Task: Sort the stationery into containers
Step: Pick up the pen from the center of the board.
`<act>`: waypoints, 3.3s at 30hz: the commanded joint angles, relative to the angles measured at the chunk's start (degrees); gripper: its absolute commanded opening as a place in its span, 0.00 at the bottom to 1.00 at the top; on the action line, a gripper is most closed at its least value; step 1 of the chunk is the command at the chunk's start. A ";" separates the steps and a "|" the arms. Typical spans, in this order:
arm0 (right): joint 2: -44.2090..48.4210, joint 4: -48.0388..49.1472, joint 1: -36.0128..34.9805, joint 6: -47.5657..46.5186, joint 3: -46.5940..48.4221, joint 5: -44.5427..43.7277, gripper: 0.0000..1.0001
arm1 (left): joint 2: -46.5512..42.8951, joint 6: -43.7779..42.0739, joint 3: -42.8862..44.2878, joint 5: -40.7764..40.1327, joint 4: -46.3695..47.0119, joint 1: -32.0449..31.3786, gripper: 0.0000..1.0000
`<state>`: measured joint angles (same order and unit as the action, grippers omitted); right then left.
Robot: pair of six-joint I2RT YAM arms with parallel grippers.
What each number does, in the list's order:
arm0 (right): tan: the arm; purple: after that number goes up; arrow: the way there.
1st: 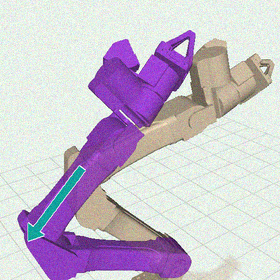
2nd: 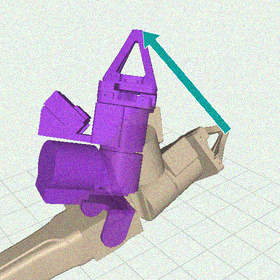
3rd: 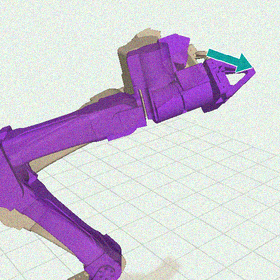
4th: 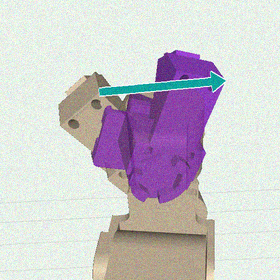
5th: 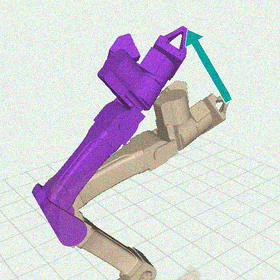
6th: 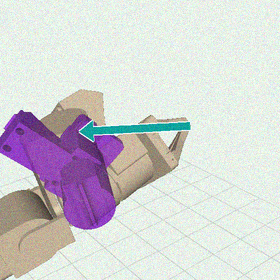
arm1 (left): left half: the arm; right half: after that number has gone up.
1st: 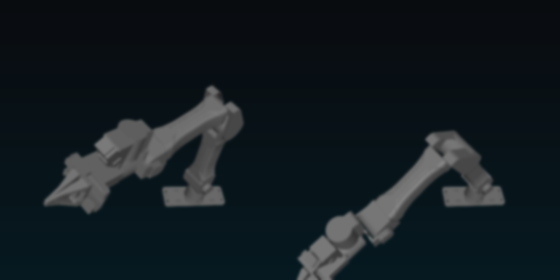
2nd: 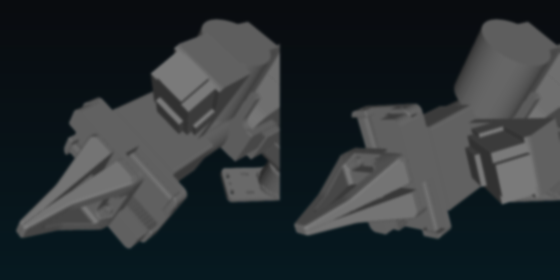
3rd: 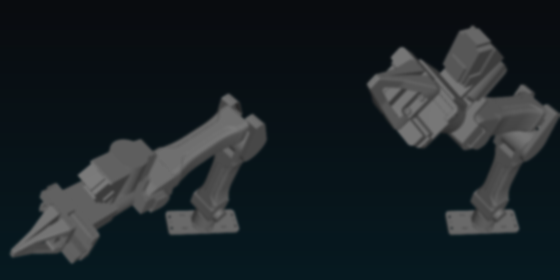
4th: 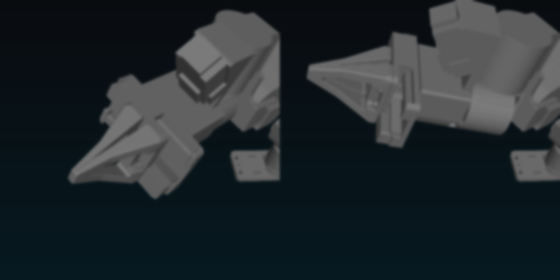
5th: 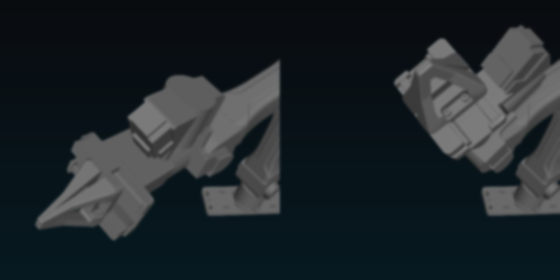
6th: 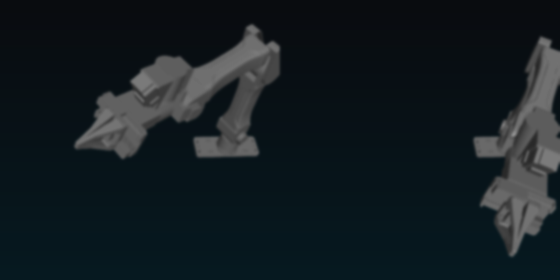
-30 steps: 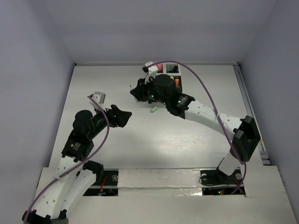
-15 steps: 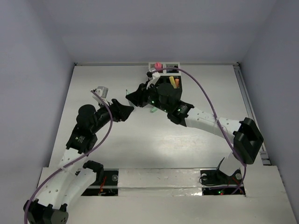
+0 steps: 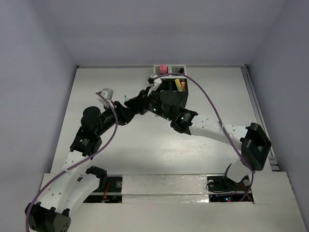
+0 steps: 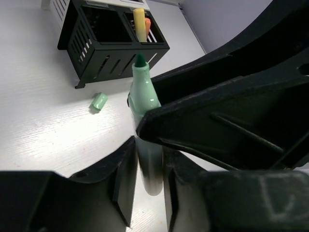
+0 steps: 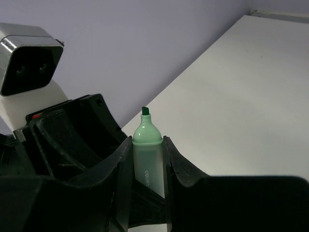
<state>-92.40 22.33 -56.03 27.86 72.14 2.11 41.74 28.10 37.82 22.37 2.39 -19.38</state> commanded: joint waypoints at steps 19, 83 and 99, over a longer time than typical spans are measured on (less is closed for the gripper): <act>9.51 -0.70 -1.98 -6.76 -3.40 -9.93 0.76 | -3.41 -6.56 2.17 1.35 -4.76 0.22 0.00; 12.42 11.51 4.97 0.26 -10.97 27.32 0.00 | -8.51 -4.98 -1.88 27.47 6.31 -0.31 0.10; 12.06 7.57 6.02 1.32 -11.67 22.77 0.62 | -11.06 -8.31 -0.65 15.98 0.43 -0.31 0.00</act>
<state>-81.91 31.75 -50.96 29.95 60.90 27.90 31.92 22.00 35.55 44.18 2.61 -19.66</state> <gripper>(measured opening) 0.531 0.156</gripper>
